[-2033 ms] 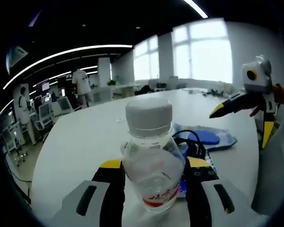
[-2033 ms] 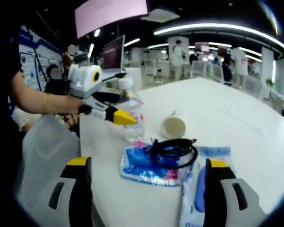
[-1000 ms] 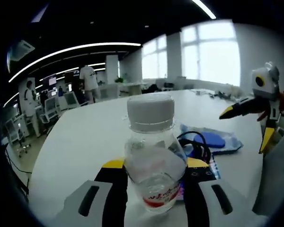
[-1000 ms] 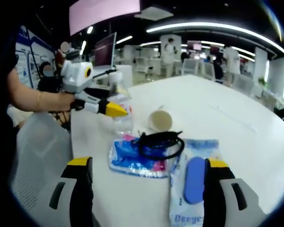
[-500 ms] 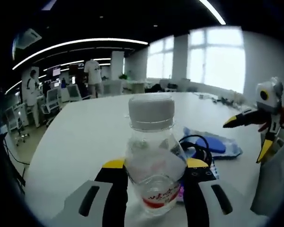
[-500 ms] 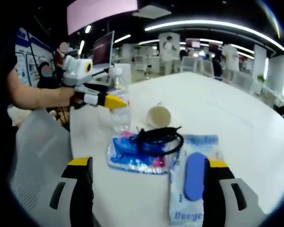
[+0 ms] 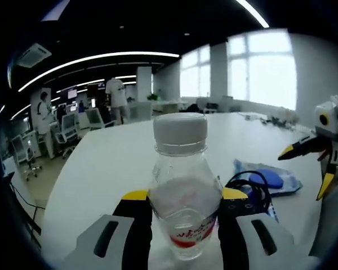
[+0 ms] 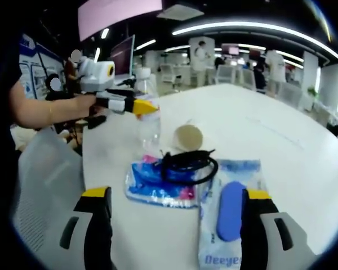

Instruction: Arrange the tabletop items into an orderly group along one side of the table until the central work area is clear of visible clutter.

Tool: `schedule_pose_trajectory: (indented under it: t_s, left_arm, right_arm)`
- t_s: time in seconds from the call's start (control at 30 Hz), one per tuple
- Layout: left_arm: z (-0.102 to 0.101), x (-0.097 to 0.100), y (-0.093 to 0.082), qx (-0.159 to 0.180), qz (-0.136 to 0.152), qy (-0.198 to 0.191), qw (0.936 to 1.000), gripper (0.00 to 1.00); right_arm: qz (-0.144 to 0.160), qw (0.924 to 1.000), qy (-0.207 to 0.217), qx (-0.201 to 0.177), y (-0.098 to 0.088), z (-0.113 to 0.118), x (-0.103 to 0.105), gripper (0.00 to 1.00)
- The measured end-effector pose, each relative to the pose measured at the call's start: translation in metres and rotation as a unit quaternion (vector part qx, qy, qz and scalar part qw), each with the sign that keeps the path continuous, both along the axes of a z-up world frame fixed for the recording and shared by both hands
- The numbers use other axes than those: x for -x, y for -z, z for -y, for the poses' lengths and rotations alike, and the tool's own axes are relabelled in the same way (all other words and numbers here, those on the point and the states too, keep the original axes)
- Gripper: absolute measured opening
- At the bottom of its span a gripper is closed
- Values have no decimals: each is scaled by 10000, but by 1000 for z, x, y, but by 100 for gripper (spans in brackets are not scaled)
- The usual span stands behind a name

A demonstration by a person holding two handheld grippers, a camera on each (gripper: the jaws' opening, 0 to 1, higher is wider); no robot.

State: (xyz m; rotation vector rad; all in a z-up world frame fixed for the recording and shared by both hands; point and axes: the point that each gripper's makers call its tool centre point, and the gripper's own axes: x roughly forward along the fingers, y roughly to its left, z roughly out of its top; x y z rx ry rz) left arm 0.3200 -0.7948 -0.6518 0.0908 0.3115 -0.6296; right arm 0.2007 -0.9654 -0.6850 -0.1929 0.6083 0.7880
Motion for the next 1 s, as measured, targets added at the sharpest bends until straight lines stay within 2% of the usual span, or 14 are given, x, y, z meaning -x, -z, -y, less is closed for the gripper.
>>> schedule_pose_trajectory:
  t_s: [0.4, 0.83, 1.0]
  left_arm:
    - [-7, -42, -12, 35, 288, -51, 9996, 43]
    - [-6, -84, -7, 112, 335, -88, 9993, 43]
    - [-2, -103, -7, 43, 456, -16, 9989, 43]
  right_arm:
    - [-41, 9998, -198, -2, 6, -13, -18, 91]
    - [-127, 9994, -249, -182, 15, -22, -38, 88]
    - [-149, 9992, -260, -247, 19, -25, -46, 86]
